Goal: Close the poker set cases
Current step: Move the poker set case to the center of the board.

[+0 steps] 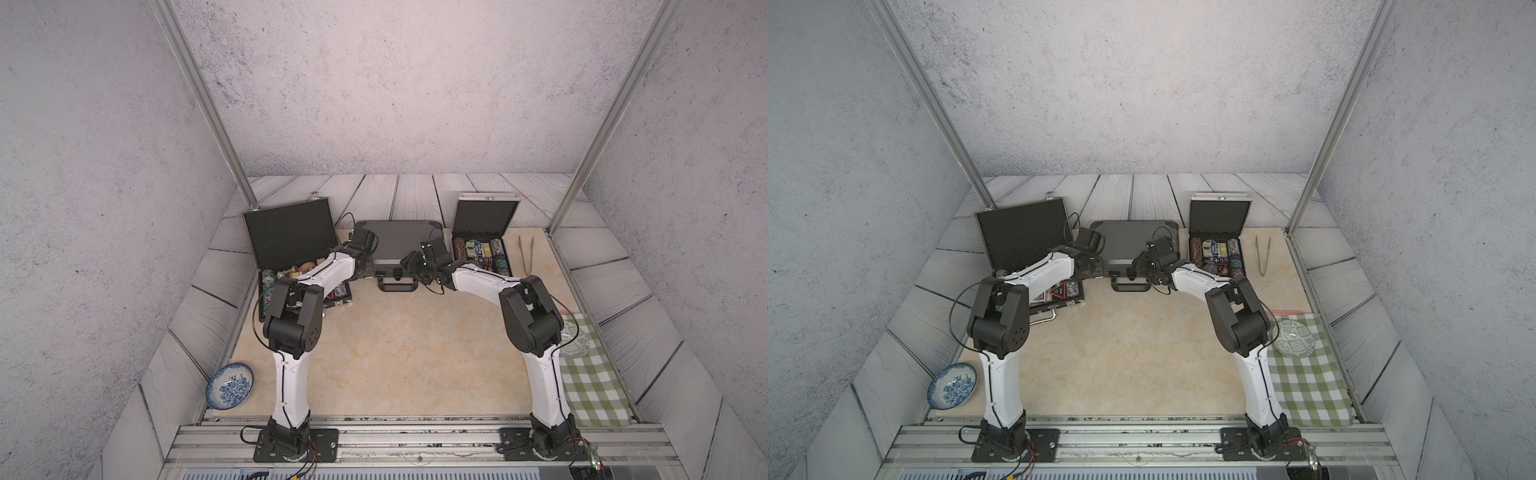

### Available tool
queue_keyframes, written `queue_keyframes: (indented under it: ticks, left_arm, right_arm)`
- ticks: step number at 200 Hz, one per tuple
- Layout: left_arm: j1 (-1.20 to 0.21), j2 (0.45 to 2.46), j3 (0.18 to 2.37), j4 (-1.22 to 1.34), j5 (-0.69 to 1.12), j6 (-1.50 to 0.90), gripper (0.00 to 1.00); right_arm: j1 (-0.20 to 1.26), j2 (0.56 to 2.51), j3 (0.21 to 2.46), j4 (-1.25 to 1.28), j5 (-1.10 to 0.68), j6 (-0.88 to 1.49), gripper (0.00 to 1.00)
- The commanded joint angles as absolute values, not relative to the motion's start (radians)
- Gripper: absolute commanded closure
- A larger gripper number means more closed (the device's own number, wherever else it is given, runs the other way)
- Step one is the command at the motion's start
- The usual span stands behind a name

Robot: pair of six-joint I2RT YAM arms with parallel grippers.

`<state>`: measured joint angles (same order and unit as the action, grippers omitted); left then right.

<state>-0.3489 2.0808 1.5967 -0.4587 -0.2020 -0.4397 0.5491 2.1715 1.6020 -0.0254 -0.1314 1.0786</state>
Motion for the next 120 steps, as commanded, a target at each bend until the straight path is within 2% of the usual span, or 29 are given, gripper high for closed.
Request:
queue_keyframes:
  ticks: [1, 67, 120]
  left_arm:
    - [-0.324, 2.087, 1.638, -0.391, -0.216, -0.434, 0.44]
    - [-0.322, 2.062, 1.64, -0.416, -0.199, -0.432, 0.44]
    - [-0.322, 1.949, 1.576, -0.496, -0.165, -0.466, 0.45]
  right_arm:
    - [0.516, 2.247, 1.638, -0.029, -0.116, 1.053, 0.37]
    - [0.479, 2.292, 1.786, -0.122, -0.209, 0.919, 0.34]
    - [0.478, 2.071, 1.643, -0.18, -0.301, 0.708, 0.3]
